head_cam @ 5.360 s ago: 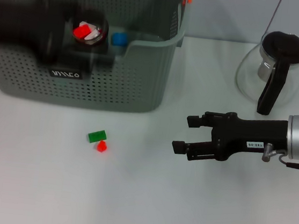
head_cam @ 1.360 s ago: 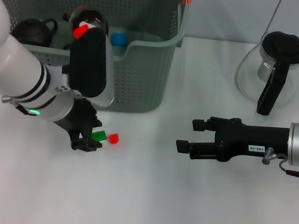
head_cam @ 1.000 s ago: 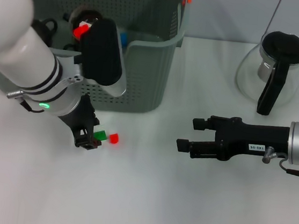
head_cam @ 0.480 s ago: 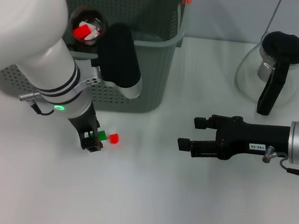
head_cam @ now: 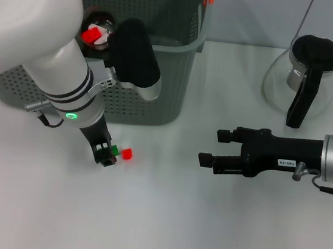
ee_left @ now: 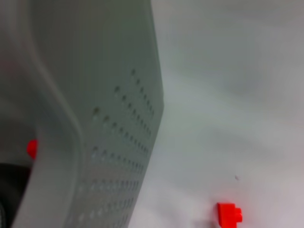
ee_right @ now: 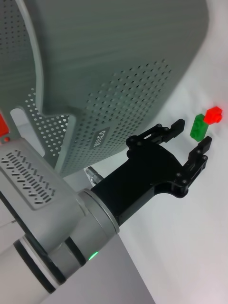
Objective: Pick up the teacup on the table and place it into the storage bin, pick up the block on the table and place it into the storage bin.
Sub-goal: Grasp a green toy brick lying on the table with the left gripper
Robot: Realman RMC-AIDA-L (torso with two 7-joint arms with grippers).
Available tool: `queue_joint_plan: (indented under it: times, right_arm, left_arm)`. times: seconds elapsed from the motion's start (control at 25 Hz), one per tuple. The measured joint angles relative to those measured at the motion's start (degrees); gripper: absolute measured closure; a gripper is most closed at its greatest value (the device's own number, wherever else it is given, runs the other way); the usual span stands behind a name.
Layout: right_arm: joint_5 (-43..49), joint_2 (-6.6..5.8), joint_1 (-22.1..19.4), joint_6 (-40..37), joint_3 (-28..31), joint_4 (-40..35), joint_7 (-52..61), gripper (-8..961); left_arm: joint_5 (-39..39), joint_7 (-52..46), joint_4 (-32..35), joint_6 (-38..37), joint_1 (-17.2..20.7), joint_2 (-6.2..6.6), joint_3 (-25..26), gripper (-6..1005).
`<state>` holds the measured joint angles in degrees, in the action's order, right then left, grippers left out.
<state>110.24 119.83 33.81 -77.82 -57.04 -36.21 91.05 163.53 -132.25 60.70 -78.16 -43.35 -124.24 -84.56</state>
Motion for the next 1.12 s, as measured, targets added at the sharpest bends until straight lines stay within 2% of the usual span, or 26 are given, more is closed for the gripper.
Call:
queue_joint_plan:
  times: [0.48, 1.12]
  right_arm:
    - [-0.03, 0.06, 0.21, 0.04, 0.00, 0.00, -0.17, 42]
    - [-0.02, 0.06, -0.04, 0.13, 0.00, 0.91, -0.92, 41]
  left_arm:
    - [0.01, -1.77, -3.95, 0.82, -1.65, -0.04, 0.27, 541]
    - [0.03, -2.52, -4.36, 2.27, -1.84, 0.08, 0.54, 593]
